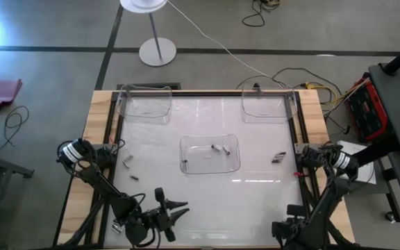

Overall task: Sort batteries
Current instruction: Put the silver battery into the middle transparent bin

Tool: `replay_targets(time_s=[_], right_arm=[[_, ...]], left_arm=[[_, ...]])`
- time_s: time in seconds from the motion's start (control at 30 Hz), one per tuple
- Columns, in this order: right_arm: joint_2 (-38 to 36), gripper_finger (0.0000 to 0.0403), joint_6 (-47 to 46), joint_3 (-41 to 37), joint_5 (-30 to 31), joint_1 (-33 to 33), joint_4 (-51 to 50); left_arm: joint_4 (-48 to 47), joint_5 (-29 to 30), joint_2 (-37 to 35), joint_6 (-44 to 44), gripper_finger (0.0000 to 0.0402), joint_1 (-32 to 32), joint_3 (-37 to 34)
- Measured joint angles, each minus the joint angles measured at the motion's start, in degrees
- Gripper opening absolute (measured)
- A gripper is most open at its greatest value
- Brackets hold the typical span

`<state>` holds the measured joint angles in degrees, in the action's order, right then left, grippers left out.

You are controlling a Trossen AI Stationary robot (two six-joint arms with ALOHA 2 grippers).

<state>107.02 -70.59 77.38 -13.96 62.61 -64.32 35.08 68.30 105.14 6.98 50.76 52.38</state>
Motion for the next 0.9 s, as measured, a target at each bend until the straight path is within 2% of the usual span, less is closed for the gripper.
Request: replay_targets(time_s=[0.37,0.9], right_arm=[[0.0,0.0136,-2.5,-2.9,-0.1,0.2,3.5],[0.0,0.0116,-6.3,-3.2,-1.3,0.3,5.3]], left_arm=[[0.0,0.0,0.0,0.0,0.0076,0.0,0.0],[-0.1,0.0,0.0,0.0,0.0076,0.0,0.0]])
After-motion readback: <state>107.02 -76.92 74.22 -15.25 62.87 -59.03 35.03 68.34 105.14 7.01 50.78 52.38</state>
